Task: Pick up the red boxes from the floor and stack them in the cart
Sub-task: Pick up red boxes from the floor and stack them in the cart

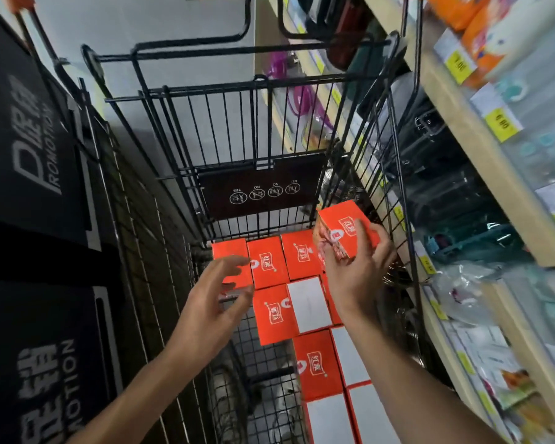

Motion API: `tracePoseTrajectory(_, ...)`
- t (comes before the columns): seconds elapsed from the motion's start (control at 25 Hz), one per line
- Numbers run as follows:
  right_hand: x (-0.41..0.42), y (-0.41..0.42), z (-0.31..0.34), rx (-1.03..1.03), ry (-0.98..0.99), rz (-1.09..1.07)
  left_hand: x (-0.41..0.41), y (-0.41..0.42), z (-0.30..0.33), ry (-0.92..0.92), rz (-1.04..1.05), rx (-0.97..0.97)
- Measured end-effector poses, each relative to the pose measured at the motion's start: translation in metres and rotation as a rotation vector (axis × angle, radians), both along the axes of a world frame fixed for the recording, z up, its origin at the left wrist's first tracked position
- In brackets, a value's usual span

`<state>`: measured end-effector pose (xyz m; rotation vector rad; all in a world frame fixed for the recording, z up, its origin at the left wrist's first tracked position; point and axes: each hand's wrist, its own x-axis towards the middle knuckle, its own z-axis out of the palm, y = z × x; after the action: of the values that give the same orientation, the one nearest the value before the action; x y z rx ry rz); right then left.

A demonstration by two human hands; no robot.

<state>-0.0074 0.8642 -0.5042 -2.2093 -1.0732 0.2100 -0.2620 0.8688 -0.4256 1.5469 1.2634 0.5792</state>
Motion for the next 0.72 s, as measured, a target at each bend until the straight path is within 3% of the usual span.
tracePoseTrajectory(0.44,-0.006,-0.006,-0.012,-0.029,-0.118,-0.075,-0.005,-0.002,0.003,0.019,-0.030,0.077)
tracePoseTrajectory(0.56,-0.005,-0.014,0.000,-0.067,-0.100,0.014,-0.007,-0.005,0.016,0.055,-0.077,0.075)
tracePoseTrajectory(0.72,0.007,-0.026,0.063,-0.057,-0.042,0.174,-0.010,0.011,0.067,0.206,-0.155,0.059)
